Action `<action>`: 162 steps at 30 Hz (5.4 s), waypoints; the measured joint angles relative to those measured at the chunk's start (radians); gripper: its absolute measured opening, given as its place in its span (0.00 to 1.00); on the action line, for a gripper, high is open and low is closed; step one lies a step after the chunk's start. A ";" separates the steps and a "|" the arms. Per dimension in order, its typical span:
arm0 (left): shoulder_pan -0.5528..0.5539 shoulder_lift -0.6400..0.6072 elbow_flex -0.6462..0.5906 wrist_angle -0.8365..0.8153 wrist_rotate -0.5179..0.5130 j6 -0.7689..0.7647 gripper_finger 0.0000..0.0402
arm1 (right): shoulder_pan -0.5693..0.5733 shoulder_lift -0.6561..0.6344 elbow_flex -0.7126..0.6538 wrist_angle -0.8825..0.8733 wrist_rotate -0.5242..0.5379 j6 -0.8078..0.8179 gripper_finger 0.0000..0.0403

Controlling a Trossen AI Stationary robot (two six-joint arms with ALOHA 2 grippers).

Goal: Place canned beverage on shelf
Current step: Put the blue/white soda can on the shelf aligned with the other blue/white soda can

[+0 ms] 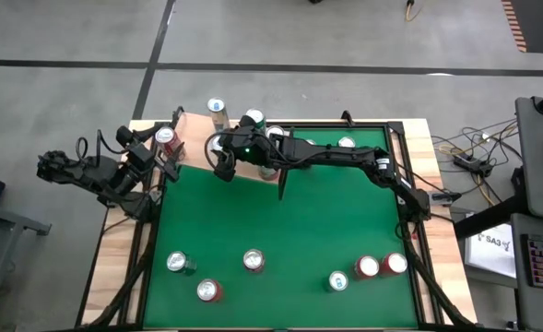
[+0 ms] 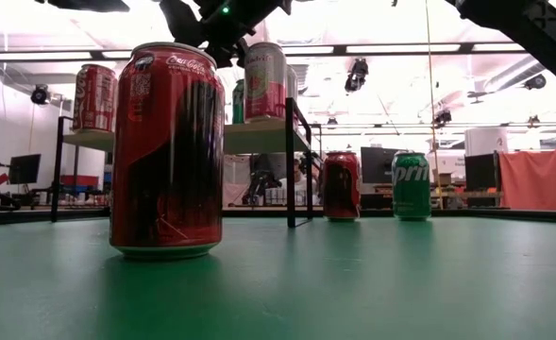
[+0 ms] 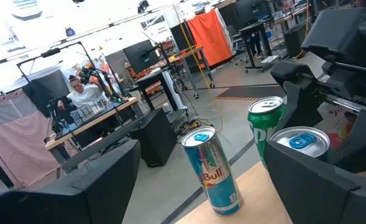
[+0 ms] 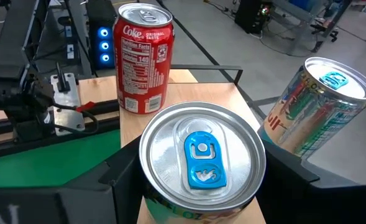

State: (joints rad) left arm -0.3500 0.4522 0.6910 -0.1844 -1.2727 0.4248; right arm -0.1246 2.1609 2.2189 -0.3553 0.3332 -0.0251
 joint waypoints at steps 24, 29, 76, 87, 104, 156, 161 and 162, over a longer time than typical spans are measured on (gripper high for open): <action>0.000 0.000 0.000 -0.004 0.000 0.000 0.81 | 0.001 -0.026 0.054 0.001 0.008 -0.018 0.89; 0.000 0.000 0.000 -0.007 0.000 0.000 0.81 | 0.017 -0.043 0.099 -0.036 0.004 -0.067 0.88; 0.000 0.002 -0.001 -0.011 0.001 -0.008 0.81 | 0.015 -0.048 0.130 -0.395 0.008 -0.089 0.02; 0.000 0.002 -0.001 -0.012 0.001 -0.008 0.81 | 0.014 -0.048 0.114 -0.350 0.008 -0.090 0.02; 0.000 0.002 -0.001 -0.011 0.001 -0.008 0.81 | 0.014 -0.048 0.032 -0.229 -0.003 -0.107 0.02; 0.000 0.041 -0.001 -0.029 0.190 -0.055 0.81 | 0.031 -0.128 -0.017 -0.157 -0.044 -0.211 0.02; 0.000 0.094 0.009 -0.029 0.281 -0.096 0.81 | 0.053 -0.244 -0.017 -0.278 -0.045 -0.226 0.02; 0.000 0.106 0.014 -0.028 0.307 -0.113 0.81 | 0.058 -0.270 -0.017 -0.309 -0.044 -0.230 0.02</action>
State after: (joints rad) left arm -0.3500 0.5580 0.7046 -0.2127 -0.9653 0.3120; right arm -0.0665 1.8910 2.2017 -0.6645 0.2890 -0.2546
